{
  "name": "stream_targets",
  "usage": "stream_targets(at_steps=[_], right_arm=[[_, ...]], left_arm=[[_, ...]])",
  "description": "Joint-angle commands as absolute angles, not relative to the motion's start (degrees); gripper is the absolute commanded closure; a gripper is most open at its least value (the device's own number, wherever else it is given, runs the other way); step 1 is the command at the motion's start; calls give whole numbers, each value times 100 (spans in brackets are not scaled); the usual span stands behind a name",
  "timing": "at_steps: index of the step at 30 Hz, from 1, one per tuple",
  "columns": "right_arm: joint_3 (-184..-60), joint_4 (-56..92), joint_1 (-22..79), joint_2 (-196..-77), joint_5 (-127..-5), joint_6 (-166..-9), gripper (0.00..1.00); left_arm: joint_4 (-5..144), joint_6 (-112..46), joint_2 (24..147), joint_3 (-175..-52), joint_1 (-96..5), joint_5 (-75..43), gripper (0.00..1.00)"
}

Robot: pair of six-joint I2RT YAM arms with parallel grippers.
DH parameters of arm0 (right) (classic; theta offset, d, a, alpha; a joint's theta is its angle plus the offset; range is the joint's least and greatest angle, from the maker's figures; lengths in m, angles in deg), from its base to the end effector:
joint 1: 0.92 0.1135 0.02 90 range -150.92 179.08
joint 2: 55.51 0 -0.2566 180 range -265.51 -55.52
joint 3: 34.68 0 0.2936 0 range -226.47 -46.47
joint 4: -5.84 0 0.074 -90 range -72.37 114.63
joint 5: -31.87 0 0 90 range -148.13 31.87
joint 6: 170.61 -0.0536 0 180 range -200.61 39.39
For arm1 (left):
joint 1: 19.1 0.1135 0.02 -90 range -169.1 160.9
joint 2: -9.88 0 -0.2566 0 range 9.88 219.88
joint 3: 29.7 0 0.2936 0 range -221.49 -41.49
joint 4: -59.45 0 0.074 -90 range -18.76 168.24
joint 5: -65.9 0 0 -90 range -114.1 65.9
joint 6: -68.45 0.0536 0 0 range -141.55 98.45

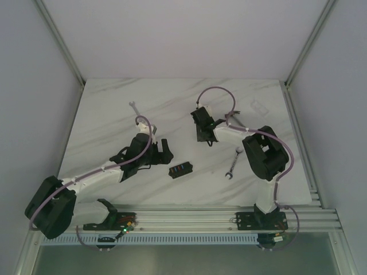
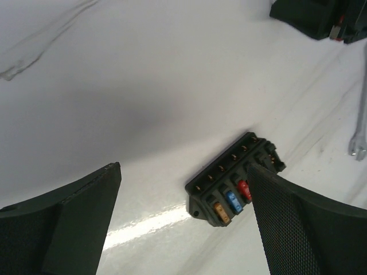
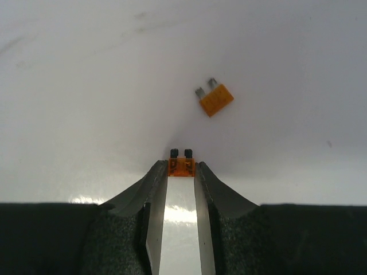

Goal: Snap on the fuse box
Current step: Pick up the fuse from the center of the board.

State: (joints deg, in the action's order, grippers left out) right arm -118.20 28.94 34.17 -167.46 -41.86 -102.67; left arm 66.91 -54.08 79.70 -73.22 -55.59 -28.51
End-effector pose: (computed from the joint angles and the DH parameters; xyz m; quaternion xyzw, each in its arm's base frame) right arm 0.3786 0.2476 0.1135 -0.0597 0.9339 0.0387 0.3503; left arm 0.2442 -0.1755 0.1534 0.0123 0.8814 -0.2389 0.4073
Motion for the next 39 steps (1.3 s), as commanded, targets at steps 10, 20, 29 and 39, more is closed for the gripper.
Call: stream_targets(at_steps=[10, 20, 29, 39], right_arm=[[-10587, 2759, 3621, -15420, -4997, -9632, 85], [-10165, 2234, 3792, -14542, -5541, -9222, 87], [-10036, 1808, 4070, -14202, -5929, -8984, 87], [-10053, 1688, 4214, -14190, -6163, -8879, 88]], left_arm=[[5279, -6372, 8856, -7507, -4974, -1317, 1], [4718, -6877, 9815, -8190, -4951, -543, 21], [4341, -7459, 10150, -8328, -4933, -286, 42], [3823, -8090, 10181, -8102, -4806, -147, 54]])
